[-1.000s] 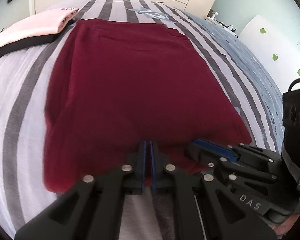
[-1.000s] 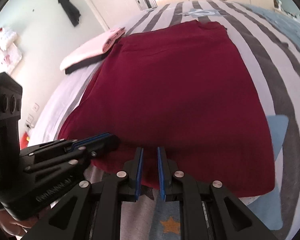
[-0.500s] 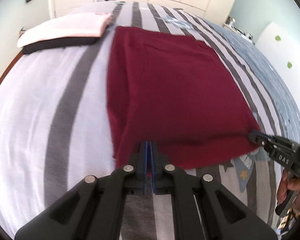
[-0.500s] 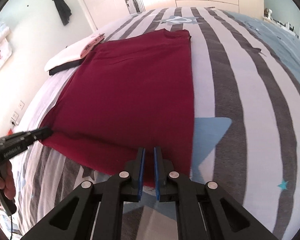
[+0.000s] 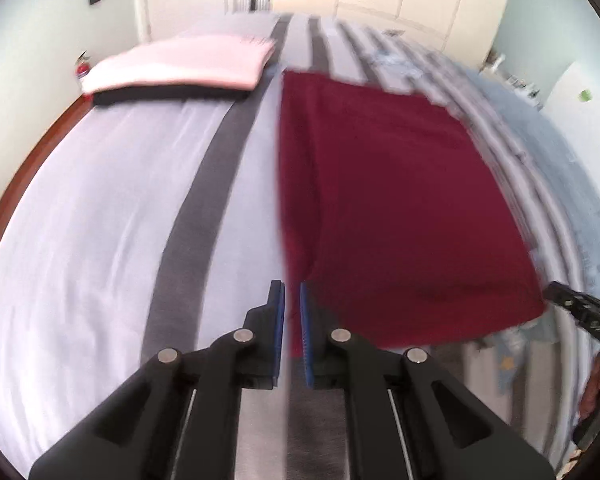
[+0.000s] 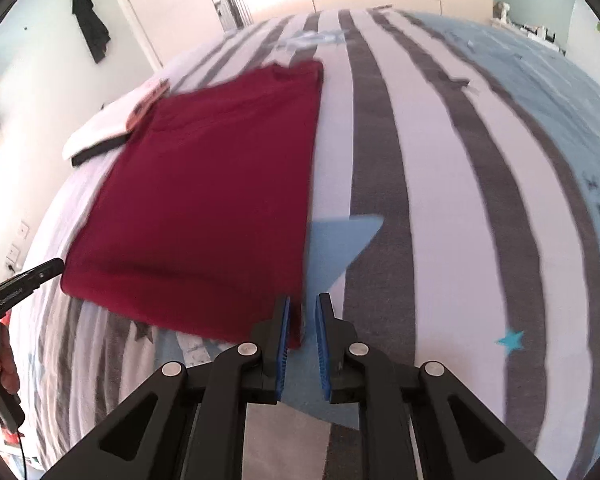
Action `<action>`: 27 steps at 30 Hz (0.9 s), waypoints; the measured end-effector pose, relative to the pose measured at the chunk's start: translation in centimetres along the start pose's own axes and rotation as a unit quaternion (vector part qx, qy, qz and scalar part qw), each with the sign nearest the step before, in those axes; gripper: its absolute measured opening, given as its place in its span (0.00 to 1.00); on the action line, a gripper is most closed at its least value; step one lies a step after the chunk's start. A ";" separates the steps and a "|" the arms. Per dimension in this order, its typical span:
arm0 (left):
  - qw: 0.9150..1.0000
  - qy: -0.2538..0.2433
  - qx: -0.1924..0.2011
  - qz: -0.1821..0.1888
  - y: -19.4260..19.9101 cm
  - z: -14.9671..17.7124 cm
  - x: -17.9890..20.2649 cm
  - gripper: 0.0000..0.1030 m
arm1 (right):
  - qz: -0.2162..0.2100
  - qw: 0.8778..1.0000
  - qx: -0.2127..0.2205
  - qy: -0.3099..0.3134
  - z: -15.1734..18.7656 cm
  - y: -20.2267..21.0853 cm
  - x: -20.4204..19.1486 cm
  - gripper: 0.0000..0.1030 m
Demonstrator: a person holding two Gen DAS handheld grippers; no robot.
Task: Fold clothes
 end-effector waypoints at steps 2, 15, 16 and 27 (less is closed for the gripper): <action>0.999 -0.026 0.010 0.027 0.2 -0.7 2.0 0.05 | -0.014 1.000 0.011 0.016 -1.0 0.4 -1.5 0.13; 0.994 -0.072 -0.021 0.074 -6.7 -2.5 7.3 0.07 | -0.088 0.993 0.001 0.080 -3.0 -5.5 -10.4 0.11; 0.995 -0.067 -0.020 0.069 -6.2 -2.7 6.7 0.07 | -0.085 0.993 0.001 0.082 -2.9 -5.8 -10.3 0.09; 0.999 -0.034 -0.008 0.022 -4.4 -4.1 2.4 0.02 | -0.032 0.999 0.014 0.011 -4.3 -4.1 -1.1 0.00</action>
Point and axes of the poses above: each gripper's, at about its wrist camera, not at the fingertips, and y roughly against the way its jaws point, x to its right, z to its underside, the point moved 8 cm from there along -y, roughly the way its jaws point, and after that the axes turned 10 degrees about -x, right-handed, at the moved point
